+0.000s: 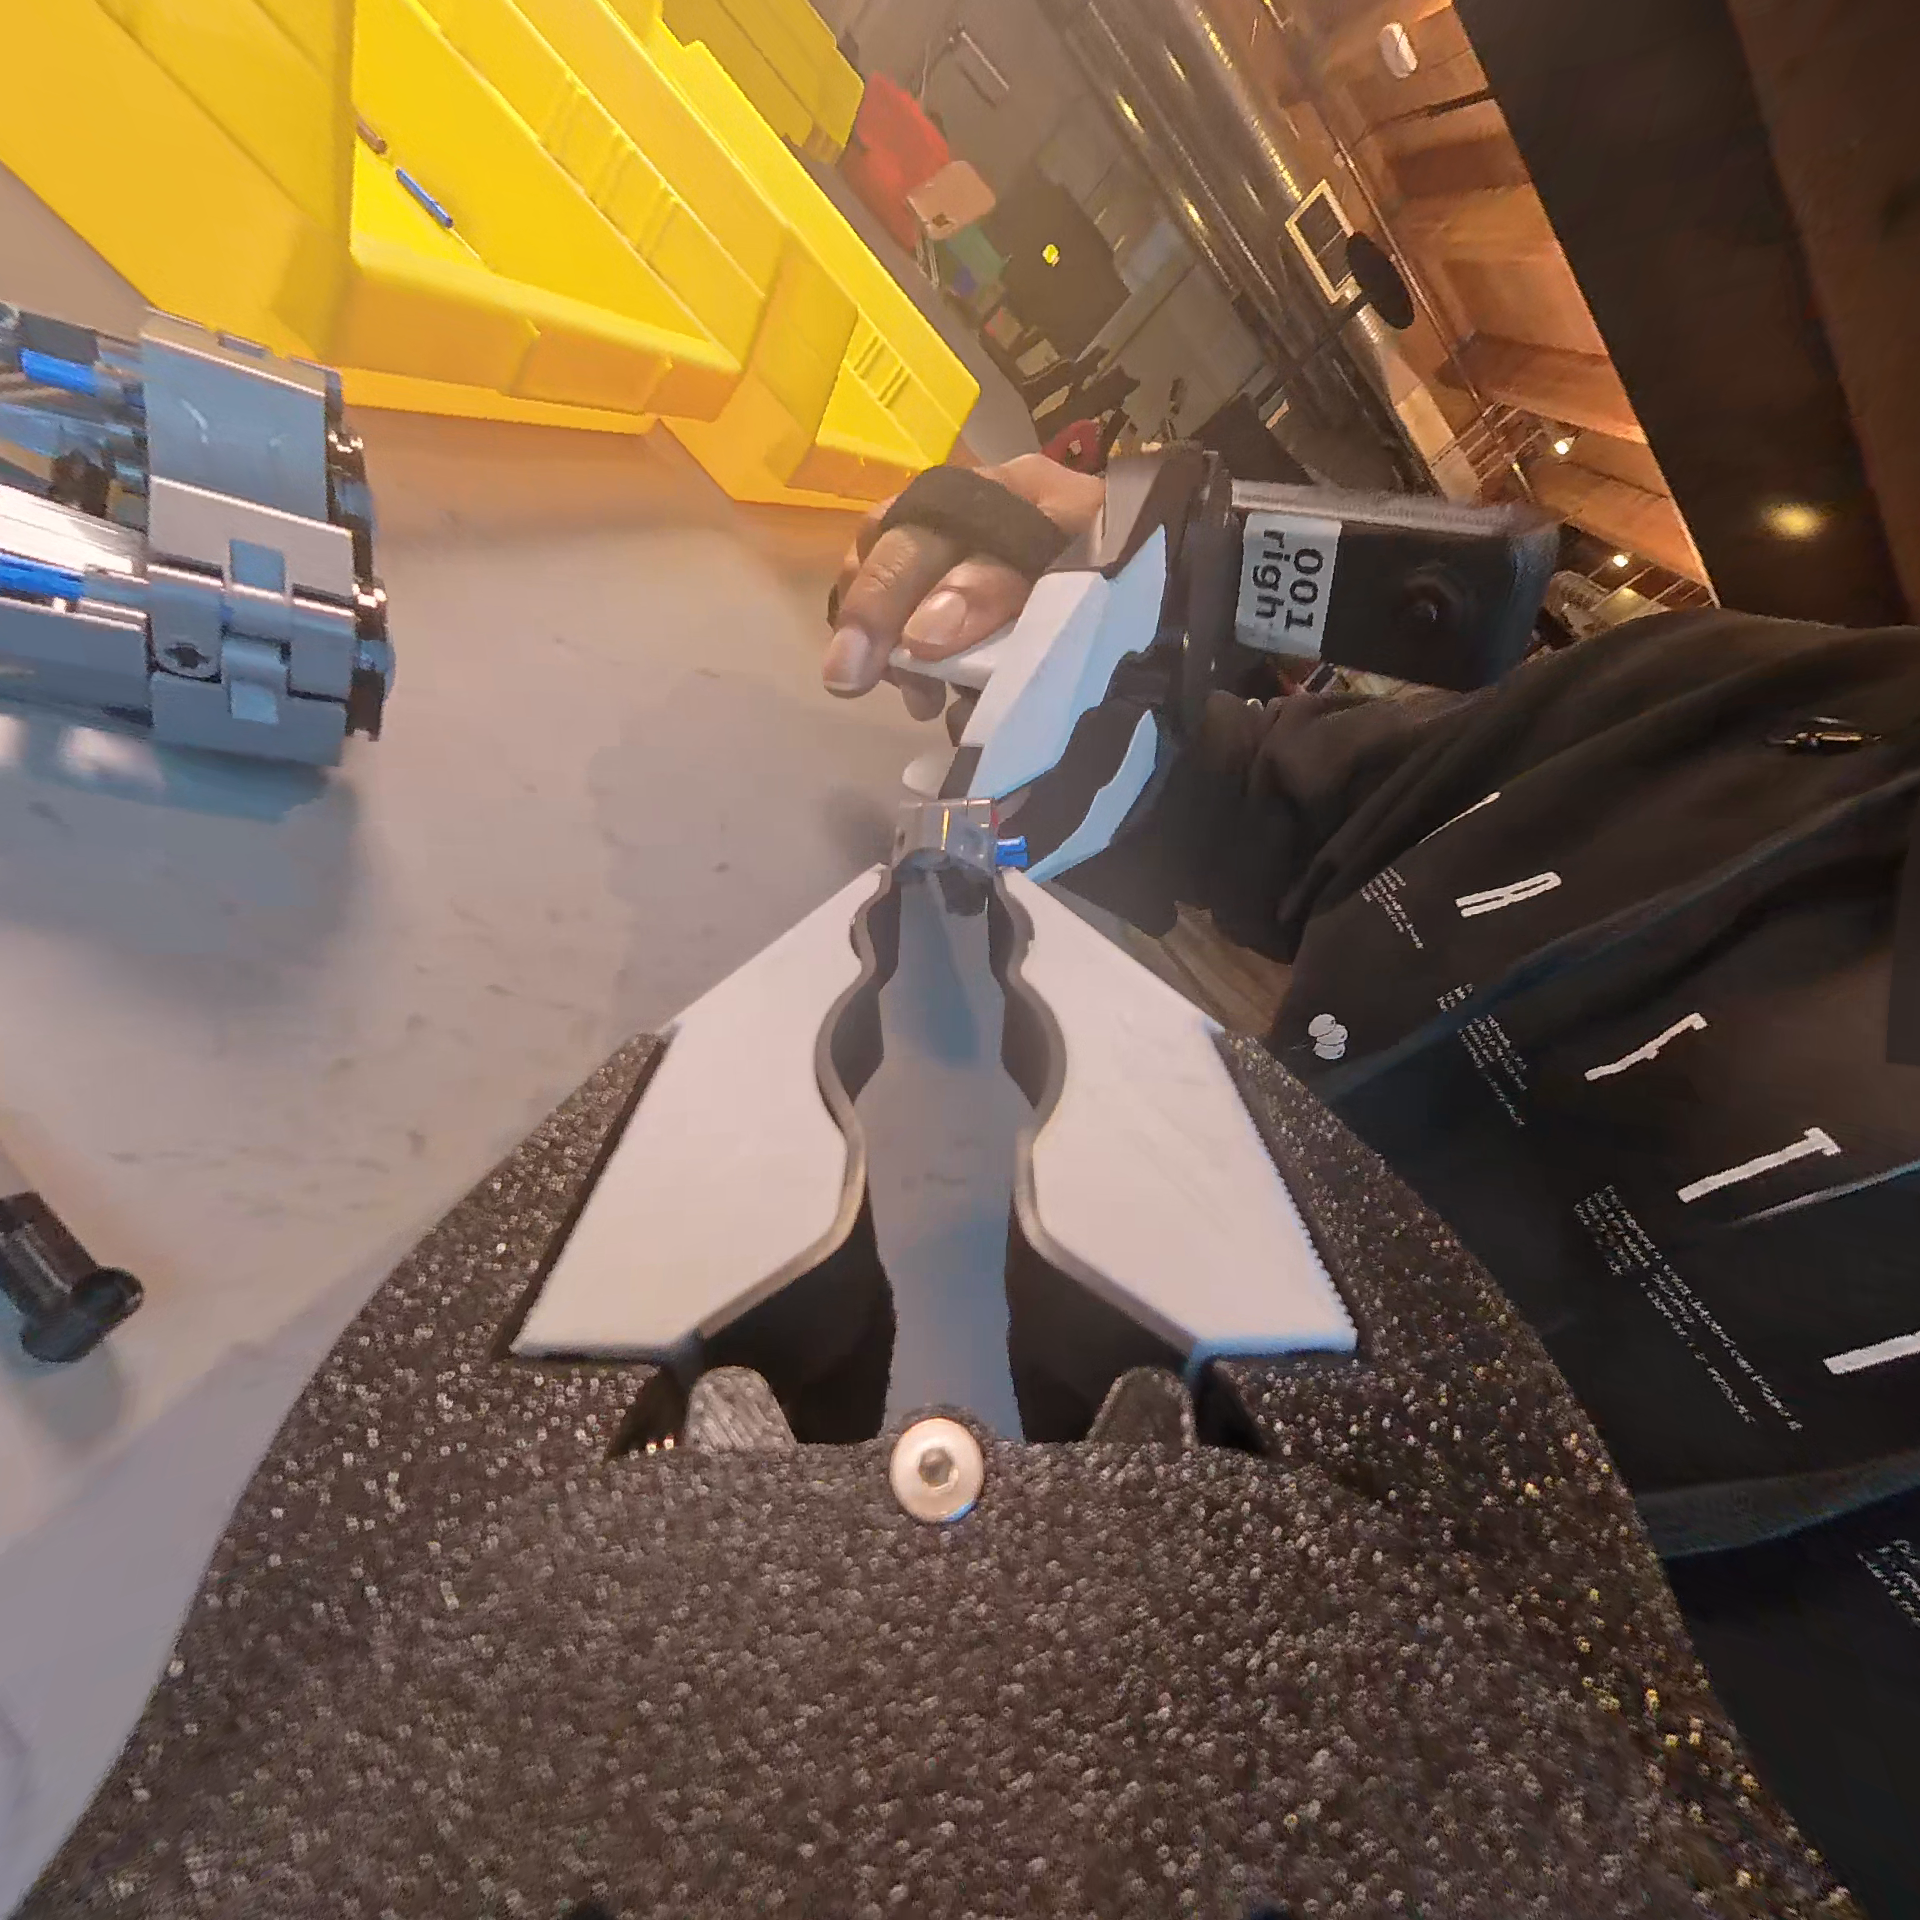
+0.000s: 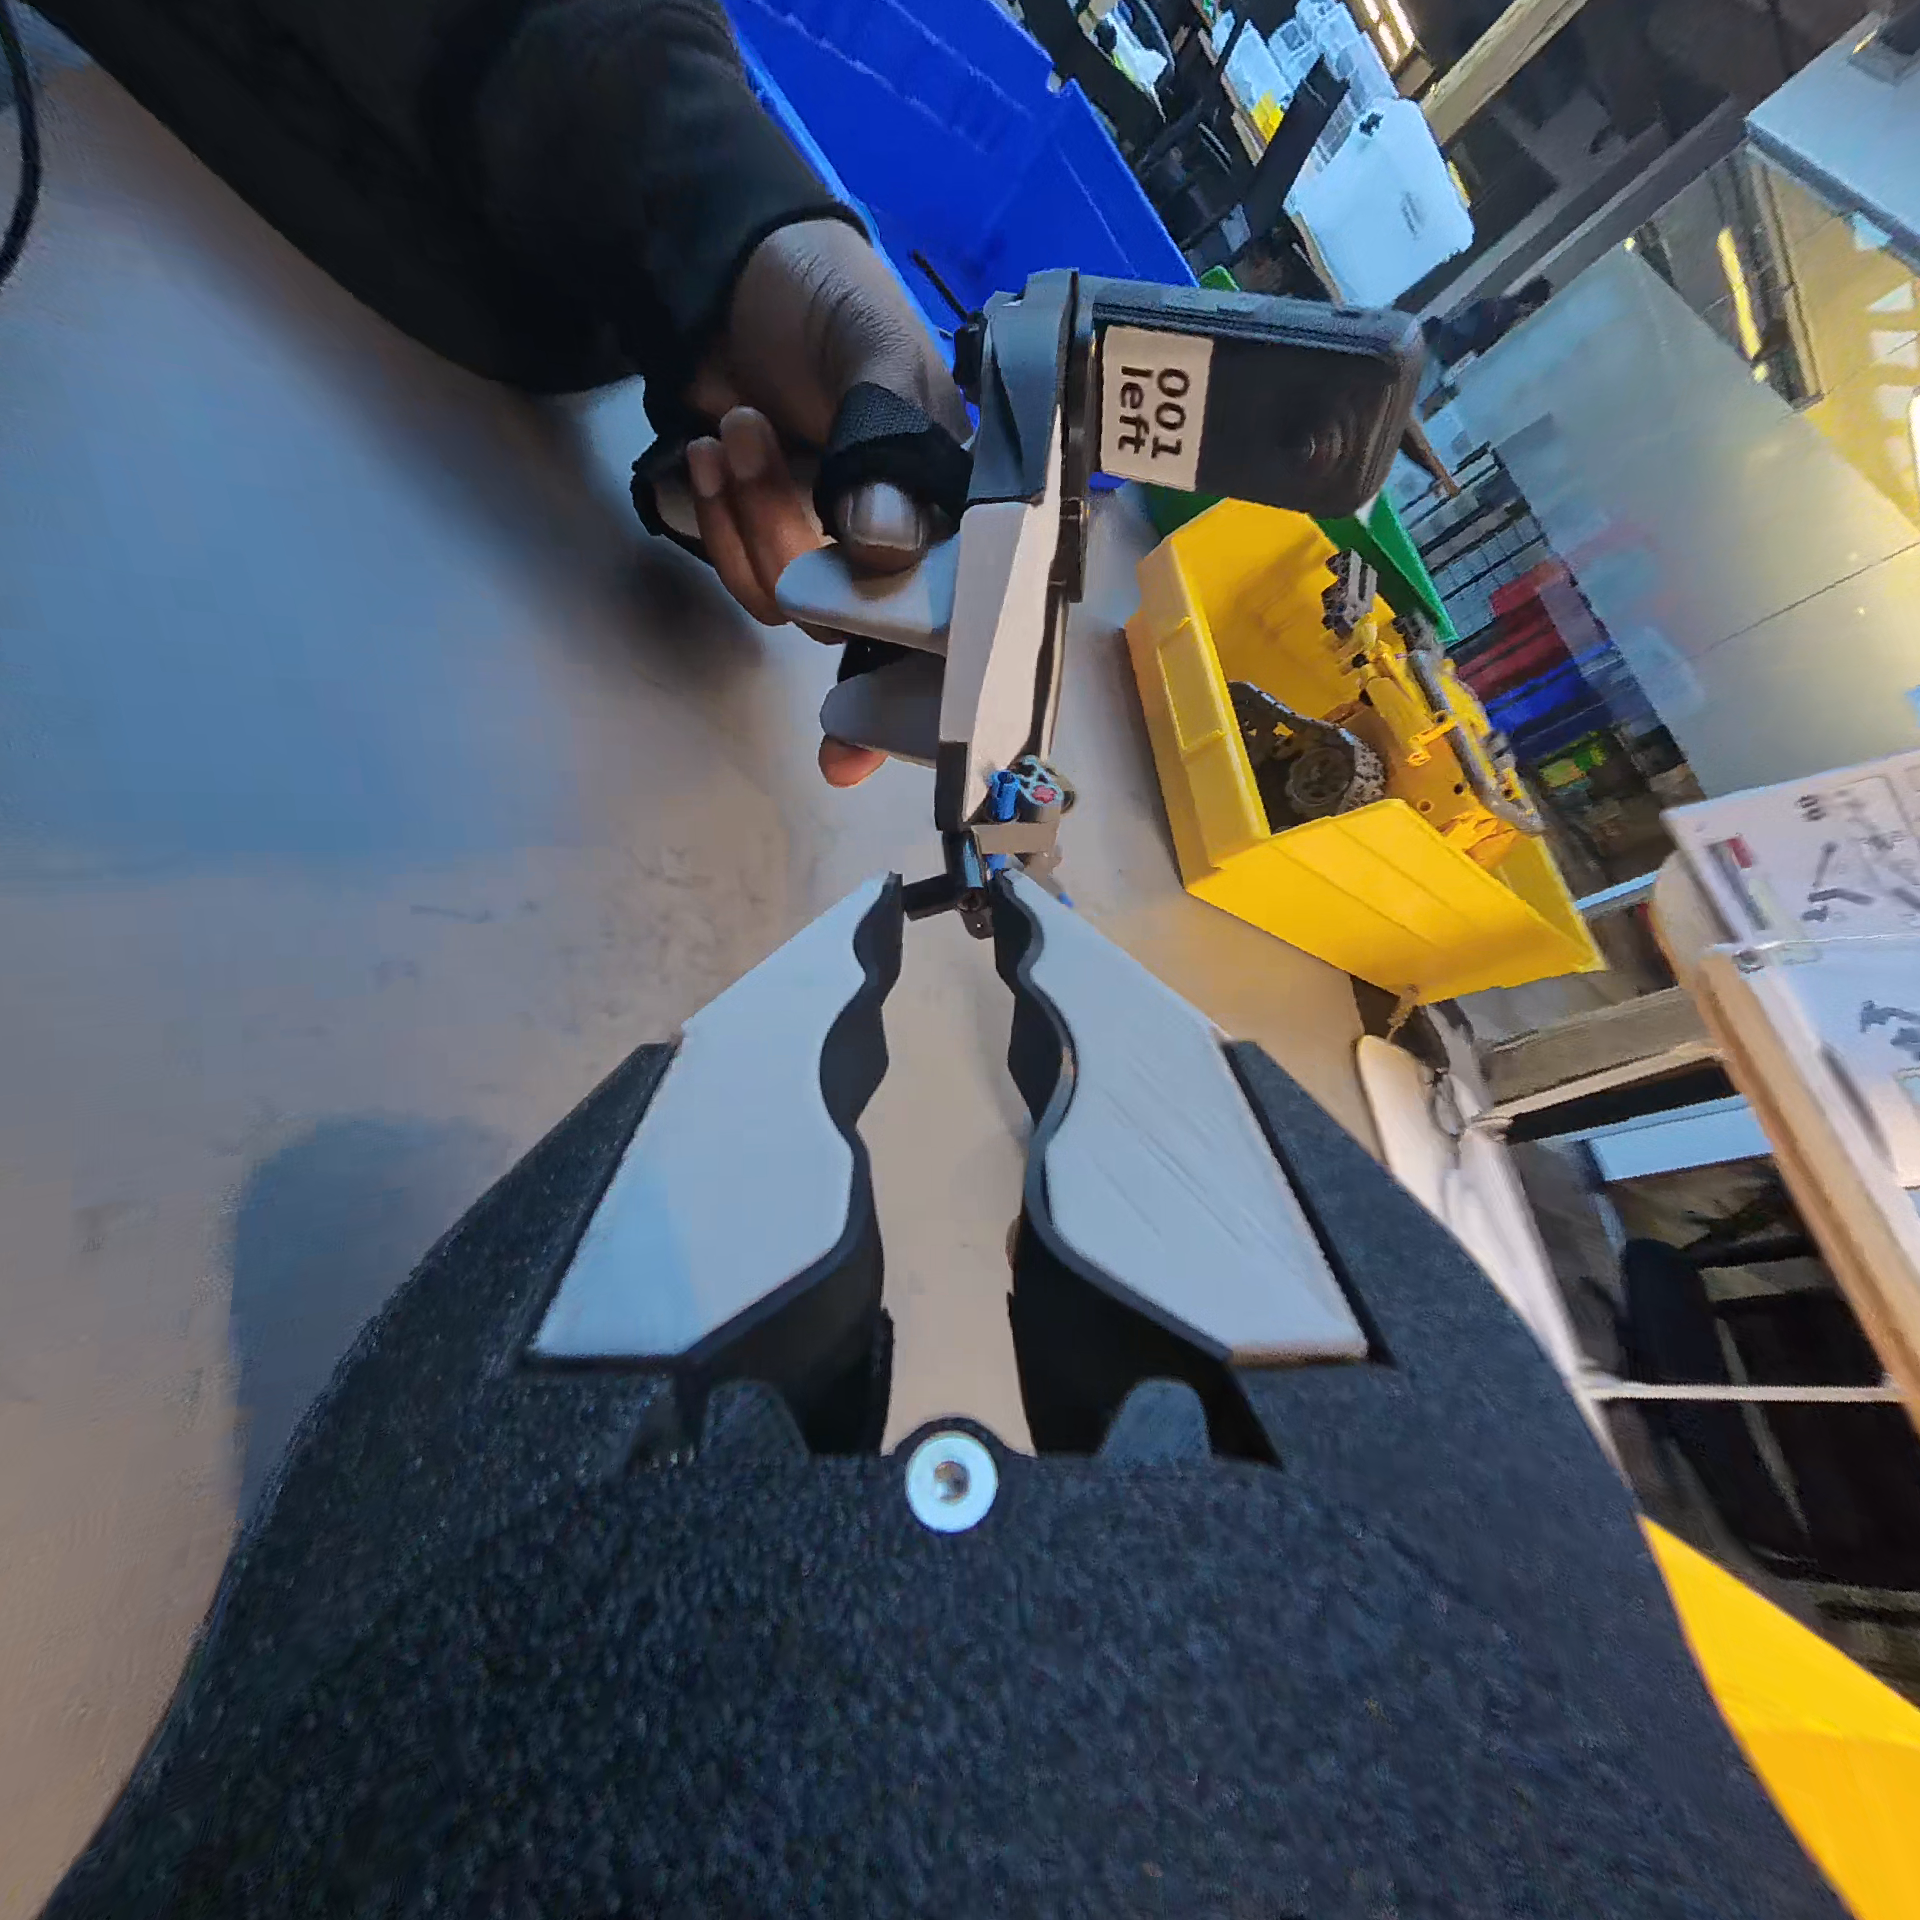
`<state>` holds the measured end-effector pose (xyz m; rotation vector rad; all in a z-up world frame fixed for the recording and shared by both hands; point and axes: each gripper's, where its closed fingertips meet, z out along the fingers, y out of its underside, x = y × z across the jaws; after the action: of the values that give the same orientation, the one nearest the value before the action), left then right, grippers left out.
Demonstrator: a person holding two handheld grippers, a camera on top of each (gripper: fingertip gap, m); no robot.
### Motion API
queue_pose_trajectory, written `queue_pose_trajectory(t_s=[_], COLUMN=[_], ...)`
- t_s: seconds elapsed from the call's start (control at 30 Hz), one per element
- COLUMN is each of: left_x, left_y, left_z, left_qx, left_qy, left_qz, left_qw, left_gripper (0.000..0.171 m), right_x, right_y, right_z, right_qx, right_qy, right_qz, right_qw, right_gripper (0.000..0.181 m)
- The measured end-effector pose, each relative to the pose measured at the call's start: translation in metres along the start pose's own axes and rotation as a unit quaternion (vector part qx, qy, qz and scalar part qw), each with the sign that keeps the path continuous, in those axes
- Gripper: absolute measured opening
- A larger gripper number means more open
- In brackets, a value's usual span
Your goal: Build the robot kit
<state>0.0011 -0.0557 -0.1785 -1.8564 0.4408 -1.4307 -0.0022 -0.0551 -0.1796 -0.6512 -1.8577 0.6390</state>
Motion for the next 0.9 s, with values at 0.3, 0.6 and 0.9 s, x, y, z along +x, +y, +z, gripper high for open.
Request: queue_pose_trajectory(t_s=[0.3, 0.6, 0.9], left_x=[-0.01, -0.018, -0.054], left_y=[0.004, 0.012, 0.044], left_z=[0.001, 0.003, 0.006], left_qx=[-0.046, -0.076, -0.201], left_qy=[-0.117, -0.153, -0.238], left_qz=[0.205, 0.262, 0.31], left_qw=[0.971, 0.95, 0.898], left_gripper=[0.016, 0.016, 0.016], right_x=[-0.007, -0.013, -0.036], right_y=[0.007, 0.016, 0.051], right_z=[0.002, 0.005, 0.016], right_qx=[0.018, -0.005, -0.097], right_qy=[-0.092, -0.087, -0.104], right_qz=[0.232, 0.184, 0.103], right_qw=[0.968, 0.979, 0.985], right_gripper=[0.015, 0.015, 0.016])
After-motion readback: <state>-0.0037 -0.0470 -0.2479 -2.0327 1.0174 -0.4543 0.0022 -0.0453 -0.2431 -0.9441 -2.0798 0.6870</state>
